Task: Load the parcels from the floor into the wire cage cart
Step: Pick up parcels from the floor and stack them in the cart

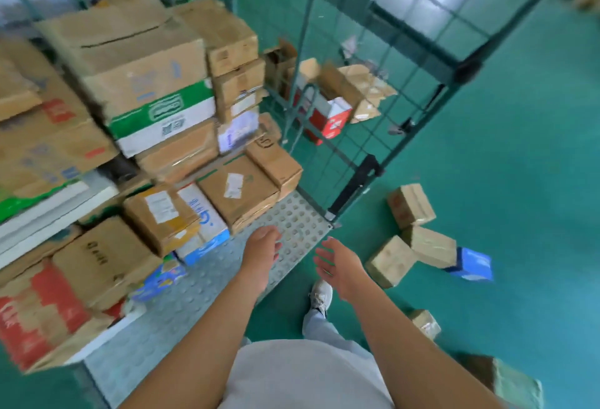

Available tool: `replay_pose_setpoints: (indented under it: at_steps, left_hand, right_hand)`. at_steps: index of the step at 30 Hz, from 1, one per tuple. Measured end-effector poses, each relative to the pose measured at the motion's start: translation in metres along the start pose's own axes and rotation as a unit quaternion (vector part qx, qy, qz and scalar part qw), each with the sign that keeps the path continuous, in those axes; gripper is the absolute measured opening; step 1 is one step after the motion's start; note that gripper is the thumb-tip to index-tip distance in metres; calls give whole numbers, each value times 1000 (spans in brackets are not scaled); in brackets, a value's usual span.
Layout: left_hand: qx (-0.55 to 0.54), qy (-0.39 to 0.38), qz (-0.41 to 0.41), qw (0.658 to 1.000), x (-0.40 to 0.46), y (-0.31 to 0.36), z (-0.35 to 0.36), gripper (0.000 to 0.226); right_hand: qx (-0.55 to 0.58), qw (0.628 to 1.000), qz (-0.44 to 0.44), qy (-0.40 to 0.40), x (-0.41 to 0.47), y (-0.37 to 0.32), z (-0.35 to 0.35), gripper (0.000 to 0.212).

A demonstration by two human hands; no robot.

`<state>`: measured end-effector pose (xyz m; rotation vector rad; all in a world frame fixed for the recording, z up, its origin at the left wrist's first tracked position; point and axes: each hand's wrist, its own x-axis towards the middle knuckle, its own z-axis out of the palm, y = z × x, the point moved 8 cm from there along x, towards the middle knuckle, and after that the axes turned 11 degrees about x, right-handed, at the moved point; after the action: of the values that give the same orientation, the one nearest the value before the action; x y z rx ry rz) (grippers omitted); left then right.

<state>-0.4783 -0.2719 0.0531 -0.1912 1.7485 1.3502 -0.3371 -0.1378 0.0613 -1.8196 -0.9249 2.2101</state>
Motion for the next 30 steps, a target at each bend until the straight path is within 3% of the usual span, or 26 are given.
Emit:
replay_pose_setpoints:
  at_steps: [8,14,25,30]
  left_hand:
    - [140,-113,15,984,-8,0,126,11]
    - [209,-149,9,967,0,2,212,11]
    - [289,-135,18,948,44,48,424,11]
    - [314,-169,14,934,43,66,535,13]
  right_hand:
    - [135,986,-33,87,8,-25,-110,27]
    - [198,966,-40,159,25,-51,-192,27]
    - [288,949,-40,126,120,-193,-339,22]
    - [356,924,-38,131,150,-258,-416,25]
